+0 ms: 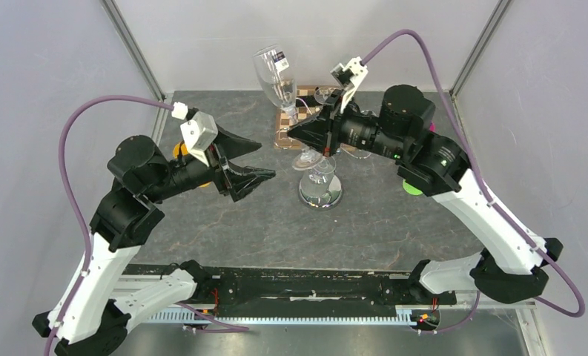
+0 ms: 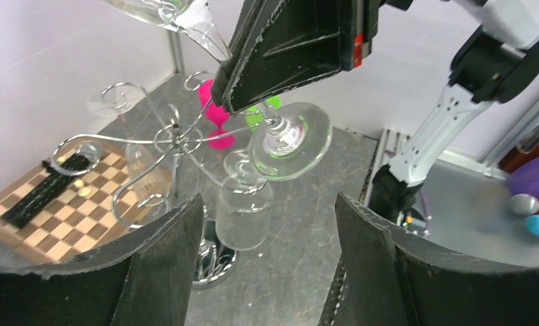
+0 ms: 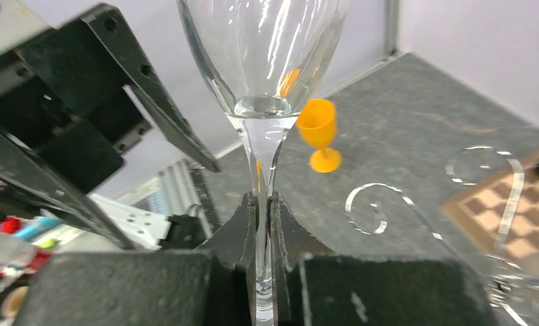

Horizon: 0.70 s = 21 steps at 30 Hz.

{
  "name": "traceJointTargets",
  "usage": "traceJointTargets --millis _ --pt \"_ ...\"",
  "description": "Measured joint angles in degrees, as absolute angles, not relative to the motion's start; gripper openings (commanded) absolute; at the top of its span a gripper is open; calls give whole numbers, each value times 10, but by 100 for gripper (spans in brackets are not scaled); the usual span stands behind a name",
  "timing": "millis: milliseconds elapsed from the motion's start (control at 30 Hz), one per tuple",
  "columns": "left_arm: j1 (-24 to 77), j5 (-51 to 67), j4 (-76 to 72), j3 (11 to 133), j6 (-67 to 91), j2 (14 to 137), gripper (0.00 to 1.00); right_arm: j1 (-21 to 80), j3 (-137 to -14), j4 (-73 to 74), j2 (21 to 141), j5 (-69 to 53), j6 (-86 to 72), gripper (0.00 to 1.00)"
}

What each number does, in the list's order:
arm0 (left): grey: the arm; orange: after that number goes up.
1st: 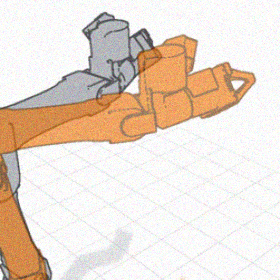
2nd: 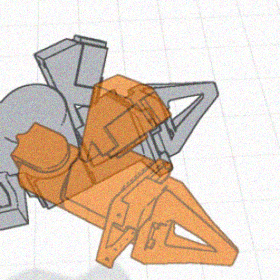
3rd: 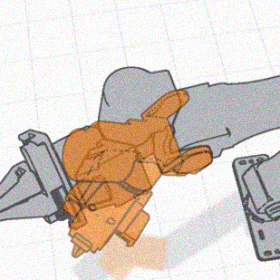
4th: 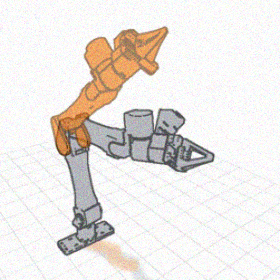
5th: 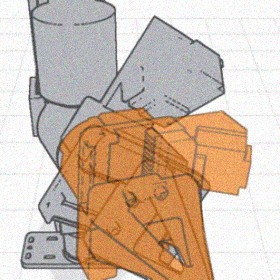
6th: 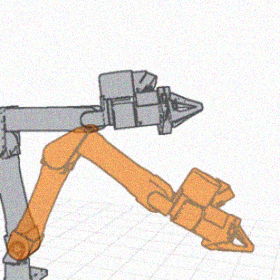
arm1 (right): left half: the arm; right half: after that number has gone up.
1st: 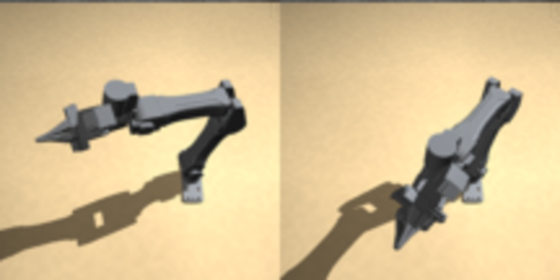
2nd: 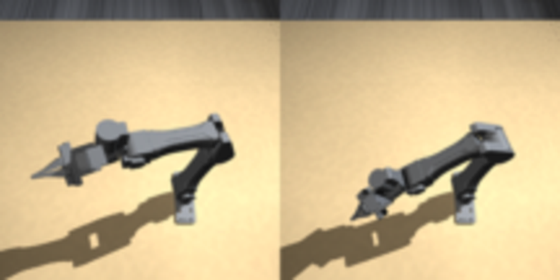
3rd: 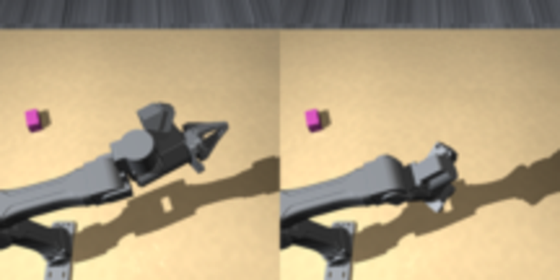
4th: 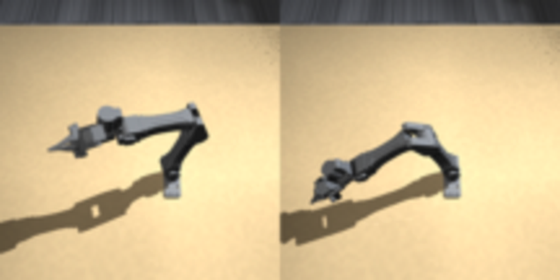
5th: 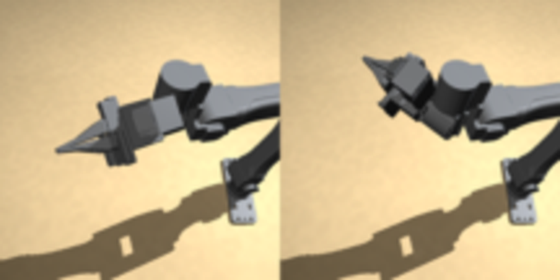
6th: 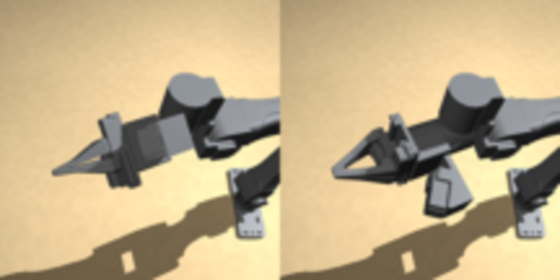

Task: Take the wine glass off the wine glass rack
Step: Place the wine glass at the center of the board.

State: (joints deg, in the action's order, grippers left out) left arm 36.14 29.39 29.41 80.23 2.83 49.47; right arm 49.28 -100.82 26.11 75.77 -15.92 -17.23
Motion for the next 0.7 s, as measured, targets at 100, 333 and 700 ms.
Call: traceJointTargets --millis 100,333,700 --pt "361 309 285 821 76 508 77 493 -1014 287 743 -122 -118 0" --pt "361 312 286 868 172 525 77 493 -1008 322 701 -31 -1 0" --pt "361 298 302 924 314 570 77 493 -914 322 650 84 172 0"
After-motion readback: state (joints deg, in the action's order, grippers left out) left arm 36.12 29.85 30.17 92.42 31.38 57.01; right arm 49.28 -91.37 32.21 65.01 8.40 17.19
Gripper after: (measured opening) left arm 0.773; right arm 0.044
